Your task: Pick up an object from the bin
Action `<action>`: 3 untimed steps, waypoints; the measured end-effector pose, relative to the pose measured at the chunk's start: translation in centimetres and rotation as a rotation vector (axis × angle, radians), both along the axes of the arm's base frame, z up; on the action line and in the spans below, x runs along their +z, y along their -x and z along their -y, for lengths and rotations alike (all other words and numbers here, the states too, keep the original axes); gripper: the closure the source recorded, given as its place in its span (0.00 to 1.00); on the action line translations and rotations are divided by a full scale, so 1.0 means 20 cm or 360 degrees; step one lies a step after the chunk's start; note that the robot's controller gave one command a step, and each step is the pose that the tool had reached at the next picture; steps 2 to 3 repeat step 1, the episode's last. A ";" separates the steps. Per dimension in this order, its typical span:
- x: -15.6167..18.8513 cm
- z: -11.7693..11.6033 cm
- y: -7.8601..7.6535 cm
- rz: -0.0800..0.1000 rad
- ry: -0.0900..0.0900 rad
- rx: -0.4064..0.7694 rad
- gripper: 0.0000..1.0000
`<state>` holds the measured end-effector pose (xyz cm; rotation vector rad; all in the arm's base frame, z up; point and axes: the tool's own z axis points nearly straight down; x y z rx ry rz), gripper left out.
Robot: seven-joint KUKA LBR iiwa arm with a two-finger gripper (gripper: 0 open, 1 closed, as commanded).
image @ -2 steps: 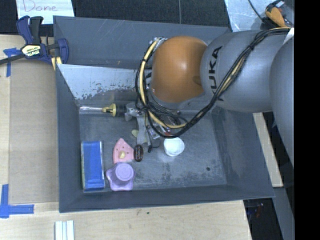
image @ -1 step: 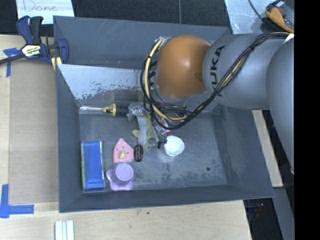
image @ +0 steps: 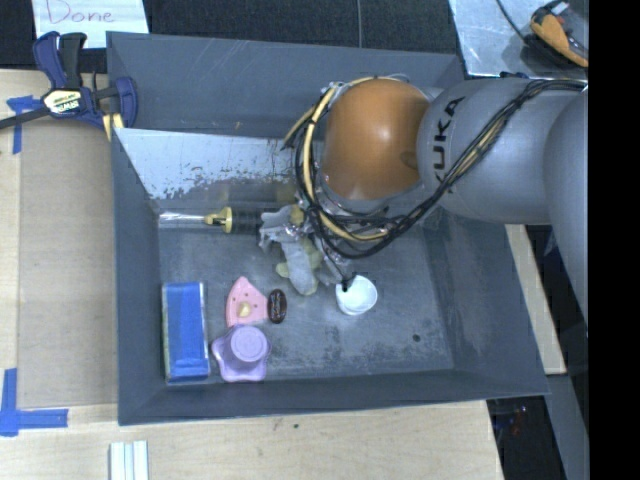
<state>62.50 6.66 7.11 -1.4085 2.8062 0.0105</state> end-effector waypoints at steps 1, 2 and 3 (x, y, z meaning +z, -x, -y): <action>0.02 0.06 0.12 0.0003 -0.0005 -0.0752 1.00; 0.02 0.06 0.12 0.0003 -0.0005 -0.0752 1.00; 0.02 0.06 0.12 0.0003 -0.0005 -0.0752 1.00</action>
Offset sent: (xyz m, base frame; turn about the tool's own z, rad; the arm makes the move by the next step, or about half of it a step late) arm 0.0000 0.0000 0.0000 0.0000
